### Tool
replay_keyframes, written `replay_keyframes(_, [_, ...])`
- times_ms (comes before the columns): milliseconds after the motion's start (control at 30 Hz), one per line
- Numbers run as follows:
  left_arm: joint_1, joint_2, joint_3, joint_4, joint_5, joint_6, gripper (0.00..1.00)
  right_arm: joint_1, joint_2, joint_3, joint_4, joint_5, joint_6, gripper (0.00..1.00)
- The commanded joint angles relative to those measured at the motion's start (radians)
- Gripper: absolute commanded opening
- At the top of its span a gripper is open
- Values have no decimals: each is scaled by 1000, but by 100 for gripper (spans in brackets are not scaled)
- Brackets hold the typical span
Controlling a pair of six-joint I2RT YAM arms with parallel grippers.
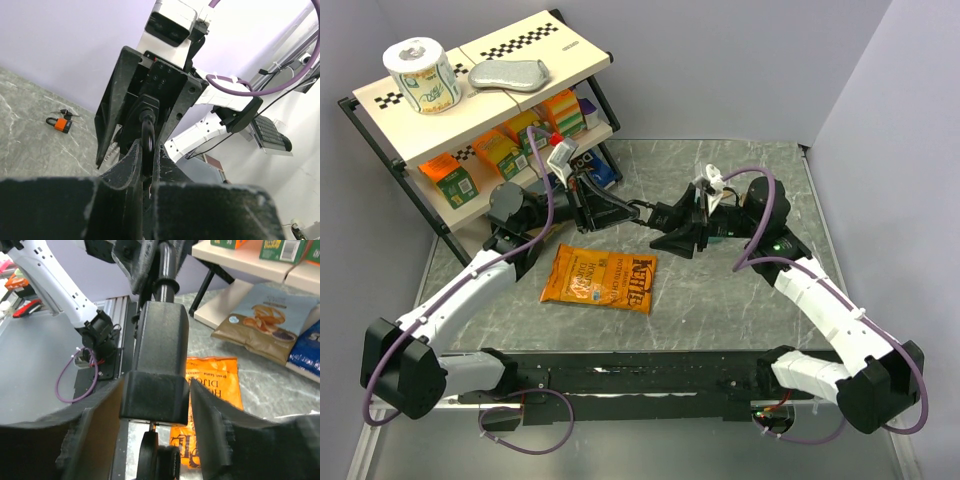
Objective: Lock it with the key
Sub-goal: Lock the lock.
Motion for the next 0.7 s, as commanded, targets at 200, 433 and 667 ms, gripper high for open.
replay_keyframes(200, [-3, -10, 21, 139, -41, -41, 1, 9, 16, 56, 142, -23, 116, 23])
replay_keyframes(433, [2, -36, 54, -111, 85, 195, 30, 3, 16, 103, 9, -71, 89, 0])
replay_keyframes(667, [9, -93, 209, -893, 190, 992, 49, -14, -21, 157, -270, -118, -54, 0])
